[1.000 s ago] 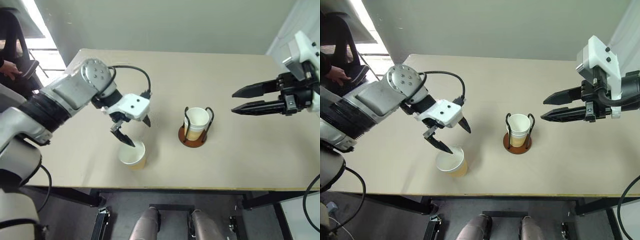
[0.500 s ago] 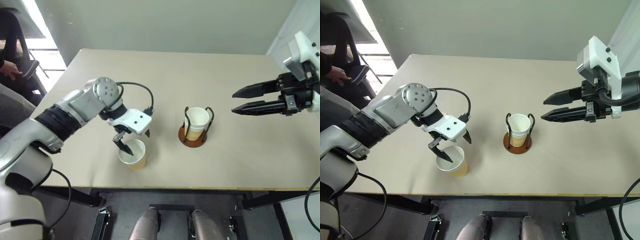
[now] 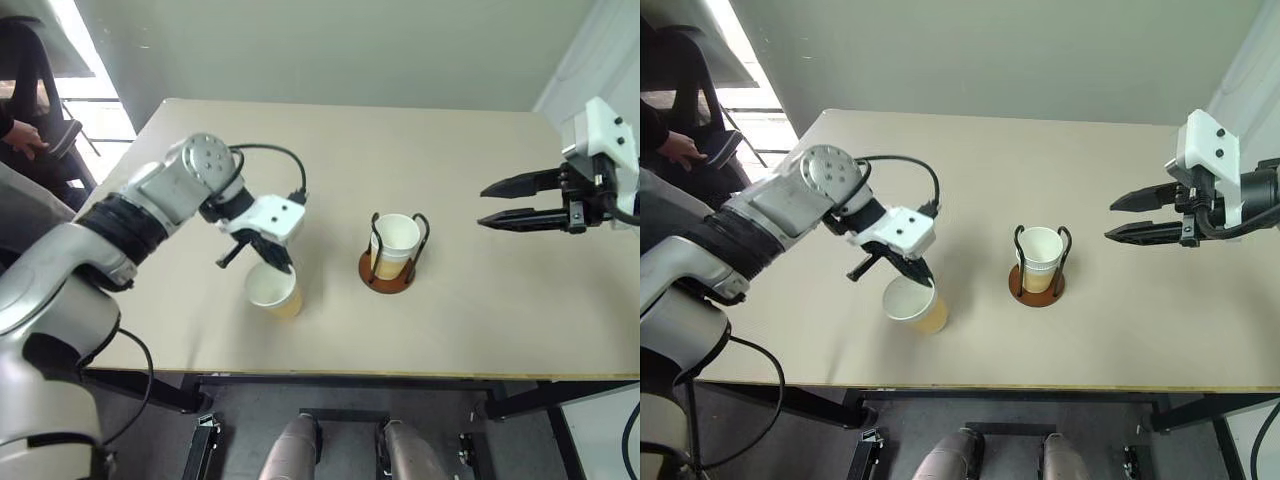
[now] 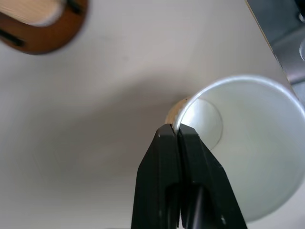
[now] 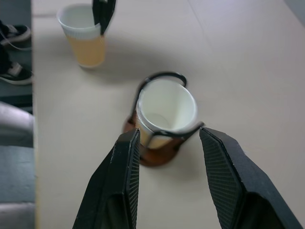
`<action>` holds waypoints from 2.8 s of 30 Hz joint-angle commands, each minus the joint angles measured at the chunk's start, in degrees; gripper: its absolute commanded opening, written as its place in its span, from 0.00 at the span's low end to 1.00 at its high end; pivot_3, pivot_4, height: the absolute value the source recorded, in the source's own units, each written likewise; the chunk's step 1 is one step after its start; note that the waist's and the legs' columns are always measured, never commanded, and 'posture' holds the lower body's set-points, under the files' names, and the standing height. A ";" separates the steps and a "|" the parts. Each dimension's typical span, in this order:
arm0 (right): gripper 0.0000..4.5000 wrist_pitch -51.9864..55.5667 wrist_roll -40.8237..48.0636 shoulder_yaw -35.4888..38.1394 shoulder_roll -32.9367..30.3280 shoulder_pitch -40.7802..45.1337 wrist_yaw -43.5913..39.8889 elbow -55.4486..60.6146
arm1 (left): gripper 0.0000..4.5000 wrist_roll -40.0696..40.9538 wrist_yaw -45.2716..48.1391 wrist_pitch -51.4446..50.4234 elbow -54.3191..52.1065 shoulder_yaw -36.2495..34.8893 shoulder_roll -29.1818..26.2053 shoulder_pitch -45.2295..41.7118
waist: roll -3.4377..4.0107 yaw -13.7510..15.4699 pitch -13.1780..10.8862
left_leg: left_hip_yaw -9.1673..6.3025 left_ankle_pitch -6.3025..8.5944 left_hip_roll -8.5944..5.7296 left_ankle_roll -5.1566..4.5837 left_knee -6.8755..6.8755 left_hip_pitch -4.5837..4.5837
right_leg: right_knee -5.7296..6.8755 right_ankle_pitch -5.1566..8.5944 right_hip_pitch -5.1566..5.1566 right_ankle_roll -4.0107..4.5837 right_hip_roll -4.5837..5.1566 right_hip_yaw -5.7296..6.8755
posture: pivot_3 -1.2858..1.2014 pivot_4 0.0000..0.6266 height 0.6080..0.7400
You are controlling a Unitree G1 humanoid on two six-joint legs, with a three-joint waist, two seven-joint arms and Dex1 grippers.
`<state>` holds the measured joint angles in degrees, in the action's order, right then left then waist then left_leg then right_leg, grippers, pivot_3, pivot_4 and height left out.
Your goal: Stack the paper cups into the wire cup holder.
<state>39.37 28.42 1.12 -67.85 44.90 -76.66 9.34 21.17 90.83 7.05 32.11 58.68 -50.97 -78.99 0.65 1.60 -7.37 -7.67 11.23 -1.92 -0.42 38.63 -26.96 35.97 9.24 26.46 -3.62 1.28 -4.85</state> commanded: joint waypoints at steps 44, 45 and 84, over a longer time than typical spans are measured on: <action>0.43 0.88 10.15 6.09 -3.73 2.47 -11.90 -3.39 | 0.01 -0.19 1.67 0.68 33.31 -11.98 26.18 -26.34 | -0.02 0.46 -0.08 | 0.46 0.52 -0.42 -0.67 0.36 -0.48 | -0.15 0.32 0.12 -1.16 0.51 0.03 | 0.52 0.24 1.00; 0.43 1.04 10.20 6.14 -3.83 2.38 -11.77 -3.27 | 0.01 -0.51 1.67 0.96 33.58 -12.39 26.39 -26.66 | -0.02 0.48 -0.08 | 0.42 0.54 -0.42 -0.70 0.45 -0.51 | -0.14 0.31 0.10 -1.20 0.63 -0.06 | 0.52 0.24 1.00; 0.43 1.92 10.57 8.67 -5.18 -1.42 -9.78 -1.47 | 0.01 -22.25 1.64 7.44 40.48 -32.83 39.17 -24.35 | -0.03 0.60 -0.08 | 0.50 0.34 -2.04 -1.64 0.95 -0.69 | -0.13 0.54 -0.22 -2.06 2.03 -0.02 | 0.52 0.24 1.00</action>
<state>41.33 38.13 6.96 -71.67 43.29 -86.66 7.00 -0.19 90.88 13.55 72.68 27.51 -12.16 -102.40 0.62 2.20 -7.45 -7.17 11.57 -3.97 -2.08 39.60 -27.66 35.84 9.77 26.23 -5.71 3.33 -4.91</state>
